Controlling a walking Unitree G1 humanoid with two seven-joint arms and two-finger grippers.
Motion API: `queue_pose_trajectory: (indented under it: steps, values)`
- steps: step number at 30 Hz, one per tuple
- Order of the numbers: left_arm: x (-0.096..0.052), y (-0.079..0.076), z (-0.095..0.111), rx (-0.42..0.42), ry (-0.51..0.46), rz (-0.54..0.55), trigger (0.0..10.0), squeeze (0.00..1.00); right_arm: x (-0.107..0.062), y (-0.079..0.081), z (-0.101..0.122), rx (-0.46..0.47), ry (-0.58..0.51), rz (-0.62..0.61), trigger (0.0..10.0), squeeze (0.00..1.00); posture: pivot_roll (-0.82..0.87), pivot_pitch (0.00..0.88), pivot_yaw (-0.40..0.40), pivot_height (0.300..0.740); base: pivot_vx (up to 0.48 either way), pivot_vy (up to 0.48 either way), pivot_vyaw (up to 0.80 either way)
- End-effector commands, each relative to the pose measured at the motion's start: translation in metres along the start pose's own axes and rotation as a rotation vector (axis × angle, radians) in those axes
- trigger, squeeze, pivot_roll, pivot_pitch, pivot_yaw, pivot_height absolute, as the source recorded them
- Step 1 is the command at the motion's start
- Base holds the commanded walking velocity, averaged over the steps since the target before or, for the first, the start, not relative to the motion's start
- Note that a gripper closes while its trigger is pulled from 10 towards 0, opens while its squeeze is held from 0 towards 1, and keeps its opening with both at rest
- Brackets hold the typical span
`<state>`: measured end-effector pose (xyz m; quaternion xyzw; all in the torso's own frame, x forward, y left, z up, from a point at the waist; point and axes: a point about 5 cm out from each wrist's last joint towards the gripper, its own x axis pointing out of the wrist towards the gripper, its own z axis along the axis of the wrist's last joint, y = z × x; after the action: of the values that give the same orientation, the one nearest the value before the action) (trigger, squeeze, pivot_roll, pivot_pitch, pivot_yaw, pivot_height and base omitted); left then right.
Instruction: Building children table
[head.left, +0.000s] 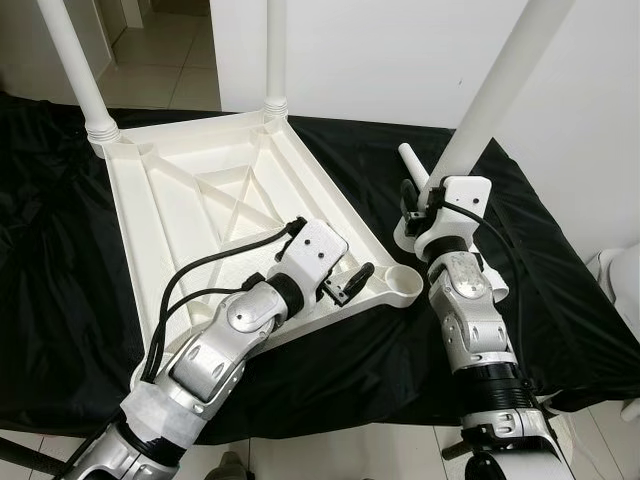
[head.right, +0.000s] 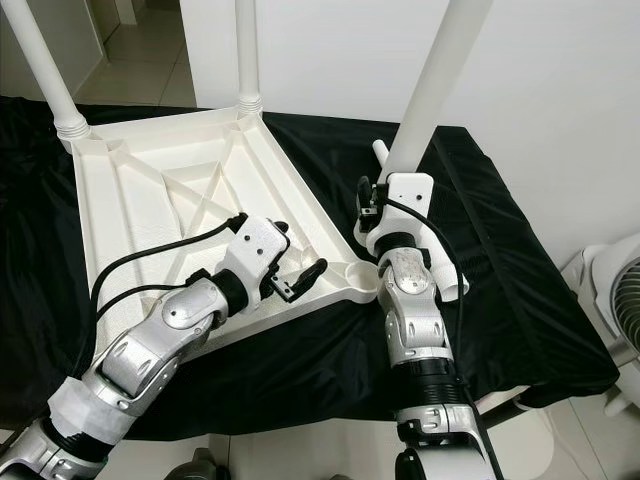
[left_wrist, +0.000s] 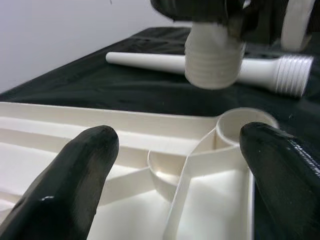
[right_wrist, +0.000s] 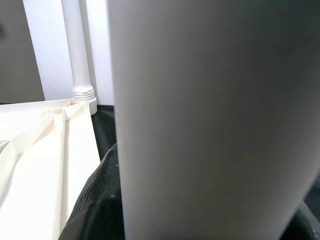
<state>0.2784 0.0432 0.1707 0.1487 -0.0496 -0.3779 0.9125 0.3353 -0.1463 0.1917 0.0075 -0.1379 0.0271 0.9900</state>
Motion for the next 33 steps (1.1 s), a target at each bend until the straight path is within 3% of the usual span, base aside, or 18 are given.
queue_pose_trajectory:
  steps: [1,8,22,33]
  values:
    - [-0.002,-0.013,-0.017,0.054,0.061,-0.096,10.0,0.00,-0.006,-0.001,-0.002,0.005,0.012,0.032,10.0,0.00,0.11,0.032,-0.039,0.740,0.000,0.000,0.00]
    - [-0.003,-0.024,-0.036,0.086,0.169,-0.161,10.0,0.00,-0.015,0.000,-0.012,0.011,0.055,0.087,10.0,0.00,0.10,0.038,-0.031,0.740,0.000,0.000,0.00]
    - [0.002,-0.026,-0.044,0.105,0.213,-0.141,10.0,0.00,-0.023,0.002,-0.027,-0.004,0.109,0.160,10.0,0.00,0.11,0.038,-0.034,0.740,0.000,0.000,0.00]
    - [0.002,-0.023,-0.044,0.108,0.222,-0.134,10.0,0.00,-0.040,-0.004,-0.037,-0.019,0.157,0.214,10.0,0.00,0.10,0.043,-0.030,0.740,0.000,0.000,0.00]
